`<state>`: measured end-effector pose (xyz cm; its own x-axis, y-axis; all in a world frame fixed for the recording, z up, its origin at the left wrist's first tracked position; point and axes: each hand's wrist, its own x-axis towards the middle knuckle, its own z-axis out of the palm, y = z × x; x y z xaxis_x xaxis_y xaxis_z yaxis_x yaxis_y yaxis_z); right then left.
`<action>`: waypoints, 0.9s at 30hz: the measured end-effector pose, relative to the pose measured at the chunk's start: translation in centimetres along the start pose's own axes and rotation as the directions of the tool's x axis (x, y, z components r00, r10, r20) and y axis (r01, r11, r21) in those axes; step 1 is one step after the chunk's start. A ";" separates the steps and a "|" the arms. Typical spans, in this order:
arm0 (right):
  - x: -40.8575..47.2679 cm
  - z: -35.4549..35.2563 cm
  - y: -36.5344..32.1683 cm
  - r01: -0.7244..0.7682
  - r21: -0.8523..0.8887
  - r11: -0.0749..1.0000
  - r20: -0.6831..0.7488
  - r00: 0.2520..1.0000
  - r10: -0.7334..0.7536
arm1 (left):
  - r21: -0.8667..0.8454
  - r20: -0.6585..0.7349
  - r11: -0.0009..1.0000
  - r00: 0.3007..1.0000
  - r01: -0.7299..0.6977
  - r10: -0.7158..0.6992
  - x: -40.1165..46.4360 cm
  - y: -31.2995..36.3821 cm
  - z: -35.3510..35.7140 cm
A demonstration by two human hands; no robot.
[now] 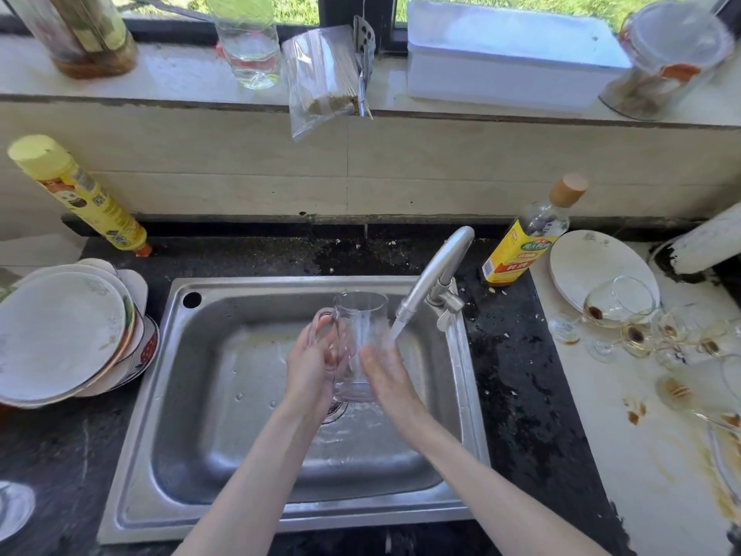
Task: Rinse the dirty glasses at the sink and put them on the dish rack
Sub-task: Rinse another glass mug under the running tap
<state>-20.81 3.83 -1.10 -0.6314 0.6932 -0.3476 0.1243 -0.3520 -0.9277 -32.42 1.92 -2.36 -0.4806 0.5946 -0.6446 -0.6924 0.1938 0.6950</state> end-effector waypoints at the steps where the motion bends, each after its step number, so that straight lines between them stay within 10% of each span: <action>1: 0.0 -0.4 0.1 0.009 -0.016 1.000 0.014 1.000 -0.009 | 0.000 0.011 1.000 1.000 0.012 -0.012 -0.1 0.1 0.1; 7: 3.3 -2.7 1.2 -0.172 -0.158 0.972 -0.166 0.975 0.145 | -0.009 0.069 0.992 0.990 0.125 -0.124 -1.5 -0.6 0.7; 11: 4.6 -2.3 0.8 -0.319 0.286 0.904 -0.096 0.929 0.358 | 0.025 0.083 0.990 0.986 0.142 -0.144 -1.0 -0.7 0.7; 14: 3.8 -1.9 1.2 -0.331 0.536 0.776 0.091 0.937 0.337 | 0.318 -0.050 0.945 0.994 -0.072 0.092 0.1 -1.1 0.3; 17: 4.2 -1.7 1.7 -0.343 0.520 0.782 0.044 0.925 0.376 | 0.761 0.177 0.513 0.888 -0.396 0.424 -0.2 -2.0 0.1; 22: 4.5 -2.4 1.8 -0.335 0.513 0.790 -0.065 0.903 0.425 | 0.840 0.518 0.030 0.817 -0.542 0.253 -1.5 -3.8 -0.2; 27: 3.4 -3.1 2.4 -0.329 0.478 0.815 -0.006 0.926 0.377 | 0.798 0.471 0.321 0.860 -0.510 0.197 -1.9 -3.0 0.2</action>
<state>-20.31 7.27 -4.91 -0.5333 0.5127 -0.6728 -0.0568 -0.8153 -0.5763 -29.37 0.34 -3.13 -0.2962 0.9169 -0.2675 0.4526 0.3814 0.8060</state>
